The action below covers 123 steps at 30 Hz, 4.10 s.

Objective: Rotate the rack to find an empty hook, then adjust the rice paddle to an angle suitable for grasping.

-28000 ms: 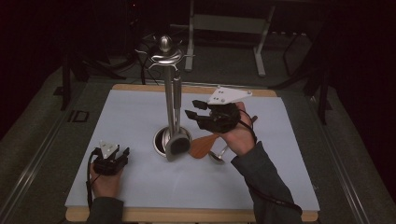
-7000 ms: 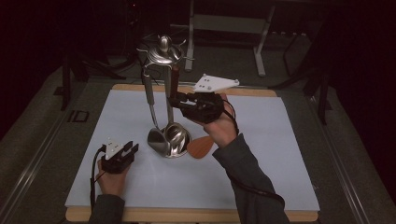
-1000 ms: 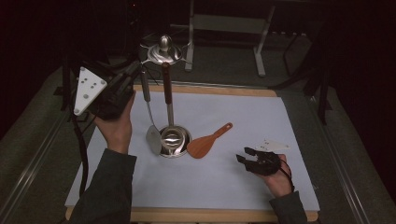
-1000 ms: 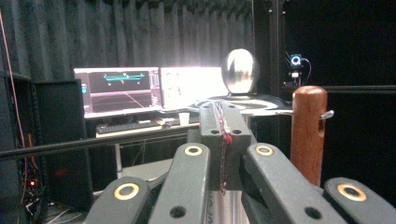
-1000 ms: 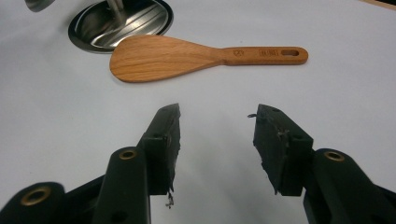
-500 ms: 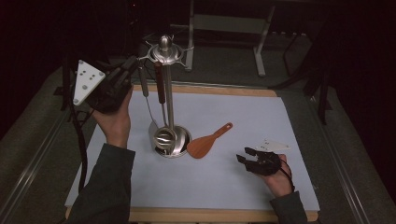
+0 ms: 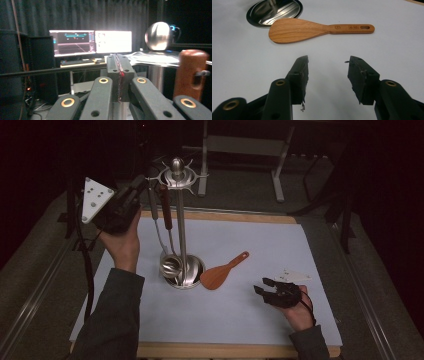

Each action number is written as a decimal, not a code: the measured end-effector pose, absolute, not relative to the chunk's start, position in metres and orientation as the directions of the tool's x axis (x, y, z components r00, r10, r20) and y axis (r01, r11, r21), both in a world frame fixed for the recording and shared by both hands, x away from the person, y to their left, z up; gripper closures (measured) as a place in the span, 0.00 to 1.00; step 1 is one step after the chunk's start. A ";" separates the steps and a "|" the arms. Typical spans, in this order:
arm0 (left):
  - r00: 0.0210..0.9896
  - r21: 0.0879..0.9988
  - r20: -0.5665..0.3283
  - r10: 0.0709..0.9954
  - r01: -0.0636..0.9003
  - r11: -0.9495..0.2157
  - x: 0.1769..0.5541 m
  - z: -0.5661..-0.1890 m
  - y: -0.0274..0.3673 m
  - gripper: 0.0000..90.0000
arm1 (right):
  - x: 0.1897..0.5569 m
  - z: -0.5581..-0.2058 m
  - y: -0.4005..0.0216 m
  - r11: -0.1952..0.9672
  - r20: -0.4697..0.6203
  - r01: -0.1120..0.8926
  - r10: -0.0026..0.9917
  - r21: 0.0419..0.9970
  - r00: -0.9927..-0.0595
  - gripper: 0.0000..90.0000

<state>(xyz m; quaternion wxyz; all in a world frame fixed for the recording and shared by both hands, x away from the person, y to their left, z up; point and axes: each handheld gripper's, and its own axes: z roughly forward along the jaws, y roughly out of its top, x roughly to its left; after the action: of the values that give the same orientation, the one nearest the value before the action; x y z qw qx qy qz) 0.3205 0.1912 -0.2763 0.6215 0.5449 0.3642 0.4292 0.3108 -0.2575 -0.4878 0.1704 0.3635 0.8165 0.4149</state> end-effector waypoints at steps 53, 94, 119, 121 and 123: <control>0.360 0.994 0.032 0.932 -0.108 0.007 0.335 -0.269 0.187 1.00 | 0.312 -0.493 -0.261 0.384 0.035 0.466 0.741 0.797 -0.671 0.56; 0.381 0.999 0.017 0.924 0.019 -0.026 0.307 -0.336 0.227 0.99 | 0.313 -0.493 -0.255 0.401 0.022 0.461 0.735 0.792 -0.677 0.57; 0.354 0.896 -0.112 0.929 0.441 -0.060 0.275 -0.530 0.258 0.82 | 0.335 -0.493 -0.200 0.459 0.001 0.456 0.704 0.763 -0.710 0.66; 0.351 0.892 -0.120 0.929 0.448 -0.054 0.276 -0.533 0.259 0.81 | 0.340 -0.493 -0.192 0.469 -0.015 0.443 0.700 0.764 -0.714 0.75; 0.342 0.888 -0.115 0.933 0.457 -0.058 0.277 -0.536 0.259 0.80 | 0.345 -0.492 -0.184 0.471 -0.016 0.444 0.700 0.762 -0.714 0.82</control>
<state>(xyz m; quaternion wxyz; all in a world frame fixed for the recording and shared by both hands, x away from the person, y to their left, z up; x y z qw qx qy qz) 0.2769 0.2586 -0.5362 0.4575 0.6794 0.5113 0.2600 0.3449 -0.1839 -0.4924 0.1656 0.3399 0.8414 0.3861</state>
